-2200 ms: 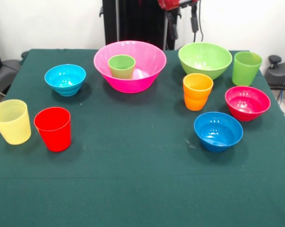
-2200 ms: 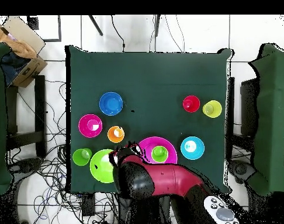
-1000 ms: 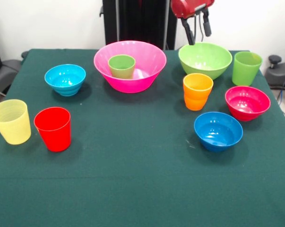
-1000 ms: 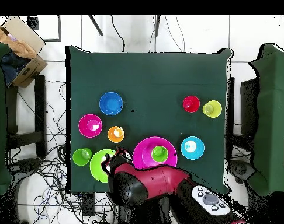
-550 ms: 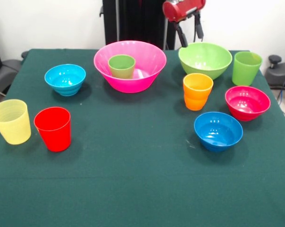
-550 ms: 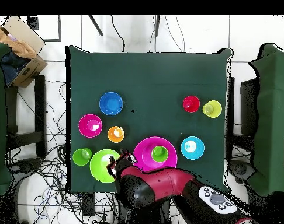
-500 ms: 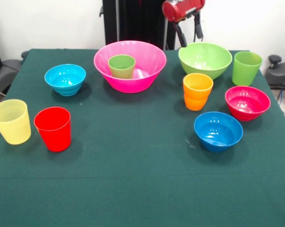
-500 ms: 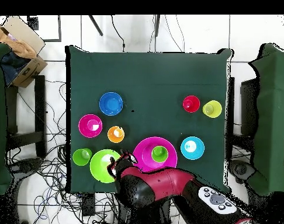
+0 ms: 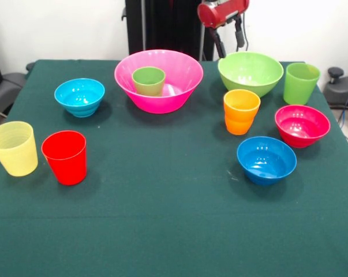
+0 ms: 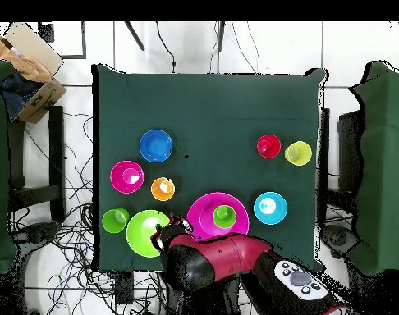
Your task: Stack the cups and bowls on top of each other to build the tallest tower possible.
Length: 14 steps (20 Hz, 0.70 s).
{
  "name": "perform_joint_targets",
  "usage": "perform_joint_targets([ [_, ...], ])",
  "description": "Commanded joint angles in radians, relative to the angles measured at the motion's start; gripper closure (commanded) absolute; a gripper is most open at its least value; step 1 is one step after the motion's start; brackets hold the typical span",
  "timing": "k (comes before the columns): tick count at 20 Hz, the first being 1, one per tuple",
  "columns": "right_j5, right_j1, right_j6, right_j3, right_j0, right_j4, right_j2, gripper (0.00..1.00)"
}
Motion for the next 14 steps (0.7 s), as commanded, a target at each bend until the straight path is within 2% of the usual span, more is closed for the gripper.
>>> perform_joint_targets([
  [1, 0.026, 0.032, 0.081, -0.095, 0.067, -0.091, -0.077, 0.00],
  [9, -0.054, 0.114, 0.094, -0.162, 0.113, -0.148, -0.159, 0.00],
  [14, -0.077, 0.144, 0.100, -0.184, 0.108, -0.179, -0.162, 0.00],
])
